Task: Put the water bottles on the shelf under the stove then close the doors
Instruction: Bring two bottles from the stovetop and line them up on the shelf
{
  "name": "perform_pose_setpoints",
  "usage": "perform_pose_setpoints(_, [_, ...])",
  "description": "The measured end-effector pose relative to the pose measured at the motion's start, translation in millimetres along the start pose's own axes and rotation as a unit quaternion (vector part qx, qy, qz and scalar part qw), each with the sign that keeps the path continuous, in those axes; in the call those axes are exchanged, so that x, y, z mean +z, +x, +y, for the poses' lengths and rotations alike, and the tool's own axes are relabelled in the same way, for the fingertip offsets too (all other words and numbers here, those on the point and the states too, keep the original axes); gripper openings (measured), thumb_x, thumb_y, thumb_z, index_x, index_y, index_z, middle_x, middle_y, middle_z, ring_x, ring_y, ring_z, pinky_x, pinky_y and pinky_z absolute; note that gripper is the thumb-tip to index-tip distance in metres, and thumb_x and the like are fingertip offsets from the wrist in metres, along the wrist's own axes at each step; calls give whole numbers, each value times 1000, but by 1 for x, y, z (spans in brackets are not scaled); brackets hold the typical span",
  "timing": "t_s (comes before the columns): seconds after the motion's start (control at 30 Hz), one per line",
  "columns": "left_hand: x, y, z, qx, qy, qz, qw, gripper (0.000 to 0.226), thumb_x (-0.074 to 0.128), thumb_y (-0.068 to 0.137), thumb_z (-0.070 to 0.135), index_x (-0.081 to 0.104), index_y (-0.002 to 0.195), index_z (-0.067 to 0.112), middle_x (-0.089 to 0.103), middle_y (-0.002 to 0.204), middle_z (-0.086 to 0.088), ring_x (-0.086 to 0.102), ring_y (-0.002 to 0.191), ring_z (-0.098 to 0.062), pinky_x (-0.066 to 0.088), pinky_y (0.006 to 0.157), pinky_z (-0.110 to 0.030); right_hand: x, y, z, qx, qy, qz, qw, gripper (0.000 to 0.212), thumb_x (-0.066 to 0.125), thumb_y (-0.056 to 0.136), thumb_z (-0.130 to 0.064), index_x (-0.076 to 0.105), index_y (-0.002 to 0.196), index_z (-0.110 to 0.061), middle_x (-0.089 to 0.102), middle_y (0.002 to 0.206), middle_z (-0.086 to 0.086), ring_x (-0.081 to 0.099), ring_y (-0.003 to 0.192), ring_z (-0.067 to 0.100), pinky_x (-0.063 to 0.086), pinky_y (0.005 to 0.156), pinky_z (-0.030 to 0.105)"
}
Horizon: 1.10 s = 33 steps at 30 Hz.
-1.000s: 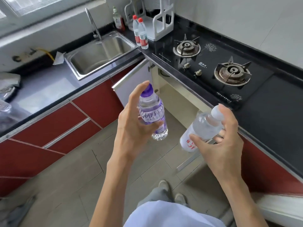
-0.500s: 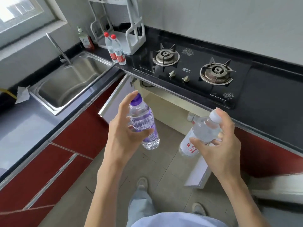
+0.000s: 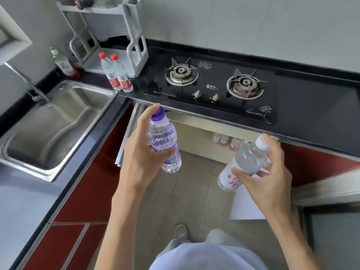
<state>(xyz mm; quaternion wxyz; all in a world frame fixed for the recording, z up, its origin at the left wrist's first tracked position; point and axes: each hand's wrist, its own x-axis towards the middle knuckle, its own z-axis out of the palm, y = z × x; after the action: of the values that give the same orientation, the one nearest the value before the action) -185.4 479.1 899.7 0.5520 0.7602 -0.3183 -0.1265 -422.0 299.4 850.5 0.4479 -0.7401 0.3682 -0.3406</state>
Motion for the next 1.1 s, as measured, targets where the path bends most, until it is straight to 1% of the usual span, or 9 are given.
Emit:
perform_pose_setpoints(0.1, [-4, 12, -7, 6, 14, -16, 1000, 112, 95, 76, -7, 42, 156, 52, 74, 128, 10, 77, 112, -18, 68, 87, -51, 12, -1, -5, 3, -4, 12, 1000, 111, 102, 64, 1, 49, 149, -47, 59, 131, -39, 66, 121, -2, 63, 96, 50])
perform_pose_setpoints(0.2, [-2, 24, -15, 11, 11, -29, 999, 111, 94, 76, -7, 43, 155, 52, 74, 125, 9, 77, 107, -24, 67, 86, -53, 20, 3, -5, -2, -22, 17, 1000, 111, 103, 64, -2, 49, 151, -44, 56, 133, -41, 66, 122, 3, 64, 95, 50])
perform_pose_setpoints(0.27, [2, 33, -21, 12, 21, -42, 999, 112, 94, 76, -8, 43, 155, 52, 74, 125, 7, 77, 104, -28, 67, 85, -53, 26, 7, -2, 11, -28, 20, 999, 111, 102, 64, -1, 49, 150, -46, 58, 133, -38, 66, 121, 7, 64, 96, 49])
perform_pose_setpoints(0.43, [11, 66, -30, 21, 38, -70, 997, 113, 97, 75, -6, 42, 155, 52, 70, 127, 14, 76, 108, -25, 67, 86, -50, 41, 30, 8, 23, -28, 25, 999, 112, 102, 64, 0, 47, 146, -54, 61, 136, -28, 67, 121, 11, 63, 97, 43])
perform_pose_setpoints(0.5, [18, 81, -32, 31, 49, -72, 996, 115, 96, 76, -5, 40, 153, 59, 67, 129, 19, 75, 112, -22, 67, 88, -48, 51, 45, 18, 33, -36, 16, 999, 111, 103, 65, -4, 46, 145, -54, 62, 136, -24, 67, 121, 15, 63, 97, 45])
perform_pose_setpoints(0.6, [31, 105, -36, 26, 50, -76, 996, 117, 95, 78, -3, 38, 147, 72, 69, 132, 16, 74, 114, -19, 67, 90, -47, 67, 72, 30, 43, -44, -12, 998, 111, 102, 65, -6, 45, 147, -55, 64, 139, -14, 67, 122, 21, 62, 98, 52])
perform_pose_setpoints(0.77, [57, 147, -51, 0, 58, -108, 992, 113, 94, 81, 2, 36, 147, 73, 71, 132, 15, 73, 115, -17, 66, 93, -45, 92, 117, 38, 55, -47, -37, 997, 114, 101, 67, -6, 40, 142, -68, 65, 137, -14, 68, 120, 20, 61, 97, 53])
perform_pose_setpoints(0.93, [82, 172, -87, -27, 81, -139, 987, 118, 92, 80, -2, 33, 145, 77, 67, 135, 19, 72, 116, -16, 66, 94, -44, 116, 147, 58, 68, -79, -75, 992, 111, 100, 69, -9, 40, 144, -66, 64, 137, -17, 65, 117, 13, 60, 97, 49])
perform_pose_setpoints(1.1, [107, 177, -142, -67, 82, -185, 977, 117, 93, 81, 1, 32, 146, 76, 68, 137, 14, 72, 115, -19, 65, 94, -44, 137, 154, 96, 89, -116, -111, 983, 115, 100, 71, -11, 33, 138, -76, 63, 132, -21, 64, 113, 10, 61, 96, 46])
